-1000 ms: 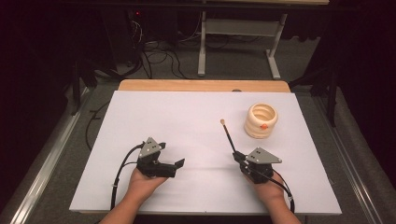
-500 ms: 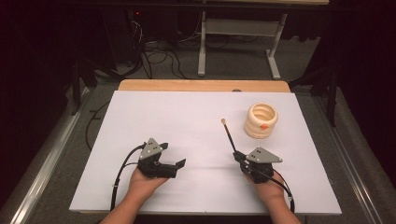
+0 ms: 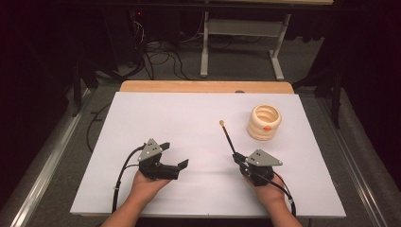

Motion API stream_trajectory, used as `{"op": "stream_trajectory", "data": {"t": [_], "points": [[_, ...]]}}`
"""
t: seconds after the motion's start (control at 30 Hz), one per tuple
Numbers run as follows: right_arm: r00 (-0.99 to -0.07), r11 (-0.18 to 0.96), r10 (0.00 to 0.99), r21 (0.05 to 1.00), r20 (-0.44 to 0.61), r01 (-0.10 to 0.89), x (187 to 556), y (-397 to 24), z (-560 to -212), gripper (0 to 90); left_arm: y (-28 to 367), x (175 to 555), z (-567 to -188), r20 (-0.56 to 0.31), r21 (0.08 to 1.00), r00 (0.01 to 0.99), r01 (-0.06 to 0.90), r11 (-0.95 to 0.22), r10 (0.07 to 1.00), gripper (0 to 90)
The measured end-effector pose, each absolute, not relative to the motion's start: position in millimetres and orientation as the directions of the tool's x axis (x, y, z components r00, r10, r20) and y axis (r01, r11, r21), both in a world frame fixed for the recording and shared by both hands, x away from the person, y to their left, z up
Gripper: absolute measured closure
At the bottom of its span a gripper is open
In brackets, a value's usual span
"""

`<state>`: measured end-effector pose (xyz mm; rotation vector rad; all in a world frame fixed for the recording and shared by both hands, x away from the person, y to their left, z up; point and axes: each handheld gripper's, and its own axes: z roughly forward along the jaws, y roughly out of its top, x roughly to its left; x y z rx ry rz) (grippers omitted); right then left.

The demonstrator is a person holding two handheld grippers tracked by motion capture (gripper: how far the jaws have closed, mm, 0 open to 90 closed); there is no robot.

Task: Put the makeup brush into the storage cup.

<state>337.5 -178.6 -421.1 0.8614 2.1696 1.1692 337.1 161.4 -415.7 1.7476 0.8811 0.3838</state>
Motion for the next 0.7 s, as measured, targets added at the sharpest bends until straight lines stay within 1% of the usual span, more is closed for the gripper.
{"op": "stream_trajectory", "data": {"t": [0.13,0.2,0.37,0.6,0.7], "points": [[-0.668,0.435,0.728,0.858,-0.156,0.274,338,-174,-420,87.6,160,340,-409,-0.173,0.919,0.678,0.372,-0.130,0.714,0.5],[-0.669,0.423,0.729,0.865,-0.146,0.272,339,-171,-418,87.6,159,341,-404,-0.166,0.922,0.681,0.363,-0.133,0.713,0.0],[-0.669,0.445,0.722,0.859,-0.179,0.251,343,-165,-412,87.7,155,347,-394,-0.169,0.928,0.680,0.355,-0.118,0.714,0.0],[-0.666,0.444,0.723,0.863,-0.186,0.241,350,-157,-406,87.7,145,359,-384,-0.195,0.933,0.669,0.351,-0.074,0.717,0.5],[-0.664,0.442,0.724,0.866,-0.190,0.235,353,-153,-404,87.7,142,362,-383,-0.219,0.931,0.669,0.362,-0.053,0.710,0.5]]}}
